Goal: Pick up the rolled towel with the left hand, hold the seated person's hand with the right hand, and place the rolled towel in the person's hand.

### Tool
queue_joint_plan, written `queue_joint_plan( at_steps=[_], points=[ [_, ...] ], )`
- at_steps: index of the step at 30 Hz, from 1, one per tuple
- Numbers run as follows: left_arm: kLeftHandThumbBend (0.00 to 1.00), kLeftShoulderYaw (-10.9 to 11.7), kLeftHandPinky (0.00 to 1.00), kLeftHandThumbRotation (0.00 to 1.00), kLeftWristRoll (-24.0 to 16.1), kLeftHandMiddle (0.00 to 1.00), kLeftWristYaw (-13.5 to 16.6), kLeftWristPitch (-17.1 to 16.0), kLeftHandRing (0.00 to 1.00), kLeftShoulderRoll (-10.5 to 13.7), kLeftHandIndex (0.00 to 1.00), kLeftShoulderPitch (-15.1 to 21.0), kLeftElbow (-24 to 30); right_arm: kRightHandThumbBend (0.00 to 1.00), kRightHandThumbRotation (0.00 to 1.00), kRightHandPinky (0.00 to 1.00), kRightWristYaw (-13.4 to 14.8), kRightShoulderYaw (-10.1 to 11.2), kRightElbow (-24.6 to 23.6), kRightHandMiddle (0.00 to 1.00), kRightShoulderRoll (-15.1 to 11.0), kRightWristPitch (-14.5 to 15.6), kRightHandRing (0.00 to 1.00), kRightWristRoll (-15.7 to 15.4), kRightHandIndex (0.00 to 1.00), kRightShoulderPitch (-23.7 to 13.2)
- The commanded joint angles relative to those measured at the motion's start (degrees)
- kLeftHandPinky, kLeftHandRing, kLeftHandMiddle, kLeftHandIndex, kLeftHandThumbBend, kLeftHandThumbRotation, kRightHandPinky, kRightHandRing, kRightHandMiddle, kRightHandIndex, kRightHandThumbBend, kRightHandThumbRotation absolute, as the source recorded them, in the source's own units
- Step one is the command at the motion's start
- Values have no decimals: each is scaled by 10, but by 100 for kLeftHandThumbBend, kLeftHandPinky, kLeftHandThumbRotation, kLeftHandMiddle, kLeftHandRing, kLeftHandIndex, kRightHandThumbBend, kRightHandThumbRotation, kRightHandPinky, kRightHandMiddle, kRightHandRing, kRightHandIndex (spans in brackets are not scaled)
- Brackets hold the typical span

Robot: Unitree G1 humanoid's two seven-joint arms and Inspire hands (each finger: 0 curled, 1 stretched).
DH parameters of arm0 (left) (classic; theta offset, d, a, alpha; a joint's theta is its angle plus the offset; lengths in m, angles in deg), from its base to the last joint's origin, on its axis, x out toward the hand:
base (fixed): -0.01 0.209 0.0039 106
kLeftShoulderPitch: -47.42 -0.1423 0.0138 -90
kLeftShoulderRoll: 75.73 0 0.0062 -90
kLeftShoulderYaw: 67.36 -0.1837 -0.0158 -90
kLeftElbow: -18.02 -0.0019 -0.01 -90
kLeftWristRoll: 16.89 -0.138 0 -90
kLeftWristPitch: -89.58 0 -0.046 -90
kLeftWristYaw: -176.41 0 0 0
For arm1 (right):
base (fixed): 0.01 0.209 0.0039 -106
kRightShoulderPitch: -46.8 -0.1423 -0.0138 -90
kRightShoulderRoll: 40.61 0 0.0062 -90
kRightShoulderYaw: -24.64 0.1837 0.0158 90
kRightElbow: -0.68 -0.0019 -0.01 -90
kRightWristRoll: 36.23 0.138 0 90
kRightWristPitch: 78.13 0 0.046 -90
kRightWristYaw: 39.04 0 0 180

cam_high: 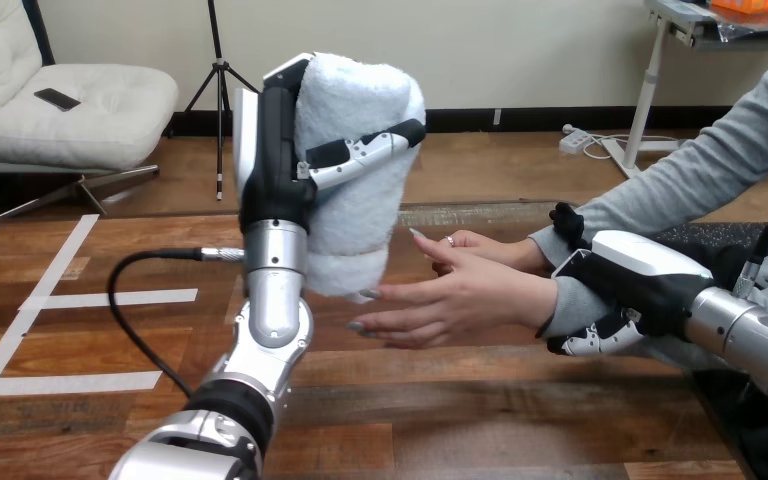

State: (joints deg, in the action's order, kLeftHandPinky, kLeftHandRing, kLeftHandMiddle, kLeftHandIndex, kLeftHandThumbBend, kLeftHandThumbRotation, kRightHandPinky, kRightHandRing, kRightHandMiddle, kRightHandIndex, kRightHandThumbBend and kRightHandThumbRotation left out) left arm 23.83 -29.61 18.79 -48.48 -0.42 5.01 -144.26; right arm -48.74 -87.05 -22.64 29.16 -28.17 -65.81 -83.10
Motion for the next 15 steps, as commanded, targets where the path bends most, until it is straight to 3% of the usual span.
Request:
queue_joint_plan(
  at_steps=[1, 15],
  points=[
    [53, 12, 35, 0, 19, 42, -17, -20, 38, -5, 44, 40, 10, 38, 9, 24, -2, 19, -29, 33, 15, -6, 27, 21, 36, -20],
    [54, 11, 35, 0, 38, 42, -42, -21, 38, -16, 43, 31, 12, 38, 8, 24, -11, 19, -41, 34, 18, 3, 28, 24, 38, -21]
  ],
)
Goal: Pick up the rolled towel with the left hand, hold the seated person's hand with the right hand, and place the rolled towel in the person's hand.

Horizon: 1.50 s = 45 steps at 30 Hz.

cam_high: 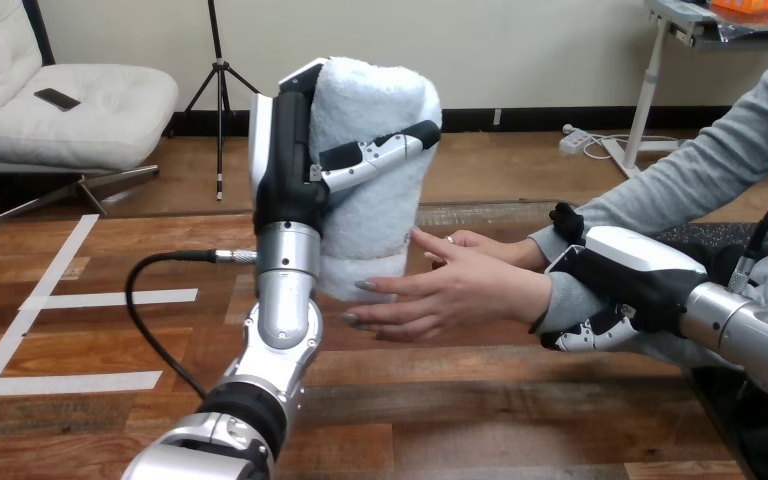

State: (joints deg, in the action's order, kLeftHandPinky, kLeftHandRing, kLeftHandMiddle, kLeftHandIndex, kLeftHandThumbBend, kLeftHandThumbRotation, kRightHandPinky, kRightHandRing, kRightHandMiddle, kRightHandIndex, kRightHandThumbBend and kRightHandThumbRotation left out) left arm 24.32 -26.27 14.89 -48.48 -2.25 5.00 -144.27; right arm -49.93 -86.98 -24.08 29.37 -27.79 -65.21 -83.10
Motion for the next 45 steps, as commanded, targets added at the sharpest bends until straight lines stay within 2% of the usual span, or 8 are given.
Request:
queue_joint_plan(
  at_steps=[1, 11, 20, 31, 45],
  points=[
    [54, 6, 35, 0, 4, 42, -3, -21, 38, 1, 43, 30, 12, 38, 8, 24, 1, 18, -28, 35, 16, 0, 28, 18, 38, -21],
    [54, 8, 37, 0, 10, 43, -16, -21, 40, -6, 43, 22, 11, 38, 9, 25, -4, 21, -36, 35, 17, 5, 29, 22, 38, -20],
    [54, 6, 37, 0, 7, 42, -11, -21, 39, -10, 43, 16, 10, 37, 11, 26, -8, 20, -46, 37, 16, 13, 30, 20, 40, -20],
    [56, 11, 33, 0, 18, 41, -26, -23, 37, -21, 43, 6, 10, 37, 13, 26, -8, 21, -47, 37, 16, 7, 30, 22, 40, -19],
    [58, 18, 33, 0, 32, 41, -48, -23, 37, -41, 42, -14, 13, 37, 16, 27, -9, 18, -51, 37, 17, 17, 31, 22, 40, -19]
  ],
)
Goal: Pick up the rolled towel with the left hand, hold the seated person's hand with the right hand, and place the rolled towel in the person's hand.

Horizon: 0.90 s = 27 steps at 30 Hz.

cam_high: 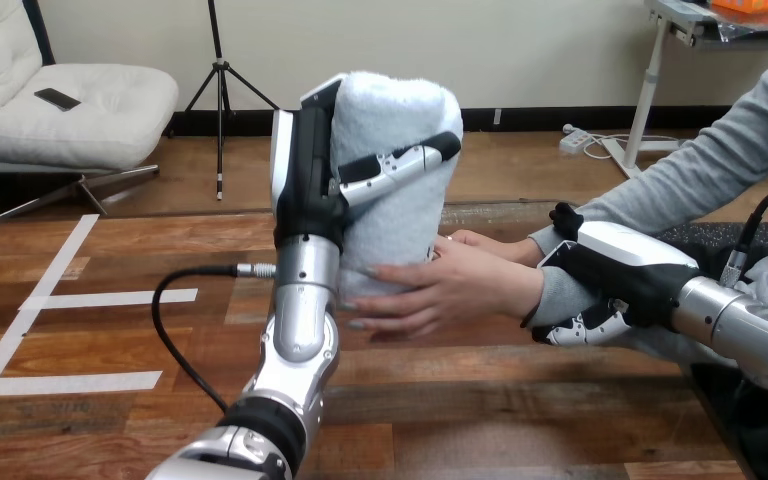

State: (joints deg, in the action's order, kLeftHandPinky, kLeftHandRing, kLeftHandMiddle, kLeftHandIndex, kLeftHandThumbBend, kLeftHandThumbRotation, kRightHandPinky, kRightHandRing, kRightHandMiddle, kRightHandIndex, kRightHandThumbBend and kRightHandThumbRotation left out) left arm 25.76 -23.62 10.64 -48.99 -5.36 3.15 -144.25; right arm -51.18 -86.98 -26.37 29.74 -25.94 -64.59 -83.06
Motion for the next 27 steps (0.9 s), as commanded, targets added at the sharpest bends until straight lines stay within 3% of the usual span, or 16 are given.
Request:
queue_joint_plan(
  at_steps=[1, 12, 27],
  points=[
    [58, 3, 33, 0, 4, 41, -5, -18, 37, -11, 42, 3, 13, 37, 16, 27, 4, 18, -28, 38, 14, -2, 31, 15, 40, -19],
    [59, -6, 33, 0, -6, 40, 6, -21, 36, -24, 42, -16, 17, 37, 14, 28, 0, 20, -27, 38, 16, 0, 32, 18, 40, -20],
    [58, -10, 30, 0, -2, 39, -1, -20, 34, -43, 41, -33, 20, 38, 13, 27, 4, 20, -25, 38, 21, -3, 32, 18, 39, -20]
  ],
)
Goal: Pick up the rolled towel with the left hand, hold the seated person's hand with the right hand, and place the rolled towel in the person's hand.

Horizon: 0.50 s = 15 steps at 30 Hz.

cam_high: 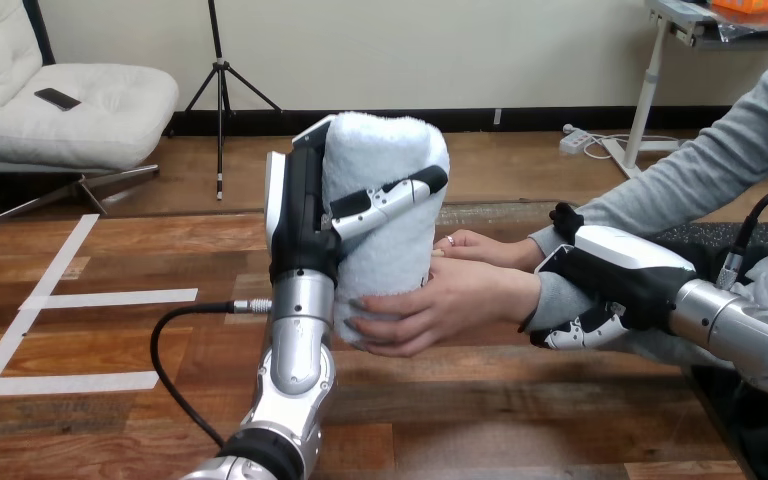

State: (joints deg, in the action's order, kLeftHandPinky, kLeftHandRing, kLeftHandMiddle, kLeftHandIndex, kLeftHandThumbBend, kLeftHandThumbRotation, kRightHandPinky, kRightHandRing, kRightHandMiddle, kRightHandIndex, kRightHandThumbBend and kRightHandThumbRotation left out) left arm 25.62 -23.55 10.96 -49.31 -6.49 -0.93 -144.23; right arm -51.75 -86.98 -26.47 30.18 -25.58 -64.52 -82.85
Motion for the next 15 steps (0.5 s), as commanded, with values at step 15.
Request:
queue_joint_plan(
  at_steps=[15],
  points=[
    [57, -11, 32, 0, 0, 40, -14, -17, 35, -40, 42, 3, 23, 37, 14, 27, 12, 18, -24, 38, 16, -7, 31, 14, 40, -22]
  ],
)
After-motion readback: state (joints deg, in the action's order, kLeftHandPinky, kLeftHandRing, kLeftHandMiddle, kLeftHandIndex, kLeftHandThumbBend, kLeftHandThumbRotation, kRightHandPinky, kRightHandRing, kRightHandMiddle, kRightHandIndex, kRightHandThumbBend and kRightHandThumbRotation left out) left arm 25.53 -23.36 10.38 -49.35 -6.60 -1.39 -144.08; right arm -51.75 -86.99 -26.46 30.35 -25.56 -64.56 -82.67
